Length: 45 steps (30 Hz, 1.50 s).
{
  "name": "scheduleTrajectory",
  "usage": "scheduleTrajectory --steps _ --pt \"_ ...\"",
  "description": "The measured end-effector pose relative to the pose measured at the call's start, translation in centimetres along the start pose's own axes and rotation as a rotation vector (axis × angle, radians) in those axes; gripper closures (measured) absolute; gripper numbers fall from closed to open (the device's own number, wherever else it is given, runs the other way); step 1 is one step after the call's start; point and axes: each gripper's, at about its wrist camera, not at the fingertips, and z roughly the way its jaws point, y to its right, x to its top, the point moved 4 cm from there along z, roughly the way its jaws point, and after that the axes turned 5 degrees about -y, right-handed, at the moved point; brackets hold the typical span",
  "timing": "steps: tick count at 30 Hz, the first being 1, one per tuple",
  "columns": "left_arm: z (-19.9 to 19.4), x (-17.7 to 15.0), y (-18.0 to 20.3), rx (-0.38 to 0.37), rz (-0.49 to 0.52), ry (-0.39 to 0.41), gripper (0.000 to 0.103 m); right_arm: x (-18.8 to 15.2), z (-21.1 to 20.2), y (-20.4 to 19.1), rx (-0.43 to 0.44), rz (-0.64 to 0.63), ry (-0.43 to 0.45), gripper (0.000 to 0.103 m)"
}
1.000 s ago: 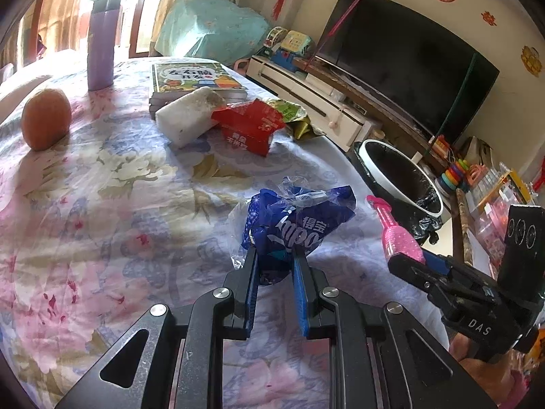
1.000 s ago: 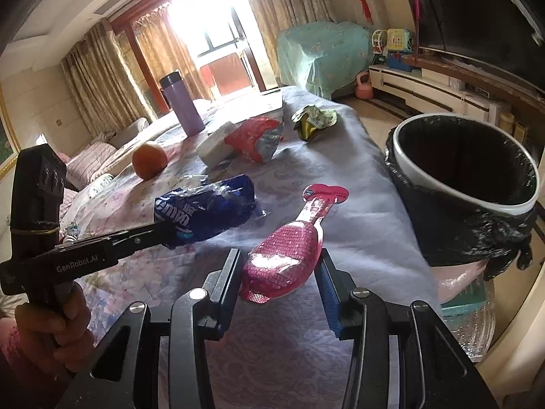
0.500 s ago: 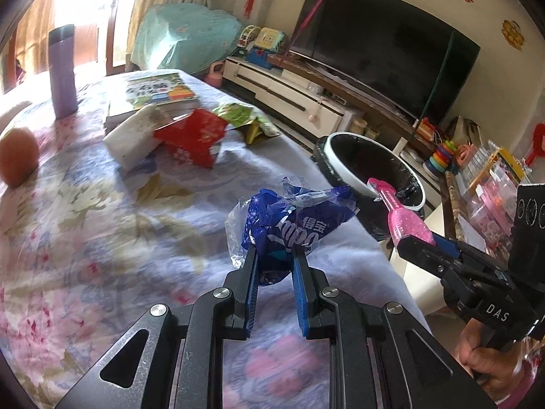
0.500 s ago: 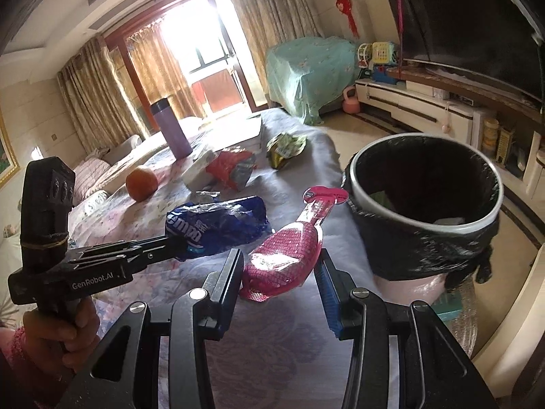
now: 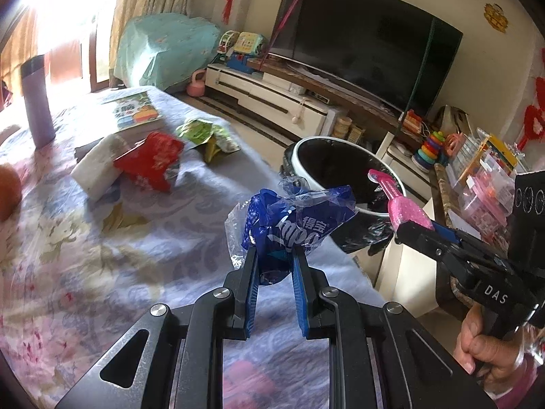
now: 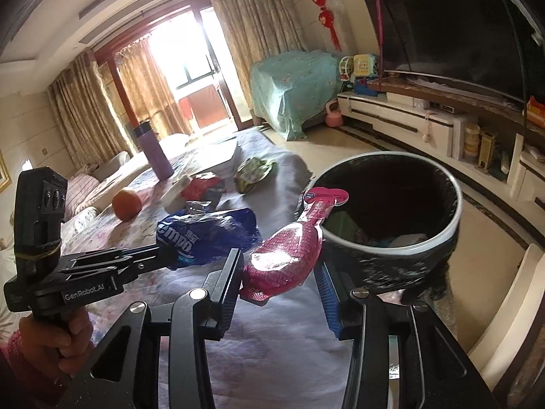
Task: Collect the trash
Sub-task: 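Carry the blue wrapper and pink hairbrush in both grippers over the bin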
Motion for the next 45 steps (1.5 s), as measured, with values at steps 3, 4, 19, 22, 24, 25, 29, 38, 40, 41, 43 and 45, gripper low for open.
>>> scheduleTrajectory --steps 3,4,19,22,24,25,29,38,40,41,43,45 --pt "0.3 0.5 0.7 -0.005 0.013 0.001 0.086 0.4 -0.3 1.0 -0.015 0.012 0.007 0.060" --pt "0.5 0.7 0.9 -0.007 0.018 0.001 0.086 0.5 -0.4 1.3 -0.020 0.013 0.009 0.060" --pt "3.1 3.6 3.3 -0.027 0.071 -0.004 0.086 2.5 -0.4 5.0 -0.084 0.042 0.027 0.060" --pt "3.8 4.4 3.6 -0.024 0.080 -0.005 0.086 2.8 -0.2 5.8 -0.093 0.051 0.025 0.060" --pt "4.3 4.9 3.9 -0.022 0.084 -0.005 0.086 3.0 0.0 6.3 -0.098 0.055 0.022 0.060" --pt "4.5 5.1 3.9 -0.022 0.084 -0.005 0.086 3.0 0.1 6.4 -0.101 0.057 0.021 0.060" --pt "5.4 5.9 4.2 -0.021 0.092 -0.007 0.086 3.3 0.5 7.1 -0.104 0.061 0.014 0.060" --pt "7.8 7.7 5.1 -0.017 0.097 -0.017 0.086 3.6 1.8 7.8 -0.106 0.043 -0.006 0.060" --pt "8.3 8.1 5.2 -0.015 0.100 -0.018 0.086 3.6 1.9 7.9 -0.111 0.045 -0.009 0.060" --pt "8.4 8.3 5.3 -0.014 0.102 -0.018 0.086 3.7 2.0 8.0 -0.111 0.046 -0.010 0.060" --pt "8.8 8.5 5.4 -0.011 0.105 -0.019 0.086 3.8 2.1 8.3 -0.115 0.047 -0.012 0.060" --pt "9.2 8.8 5.6 -0.009 0.108 -0.022 0.086 3.9 2.2 8.5 -0.116 0.047 -0.013 0.060"
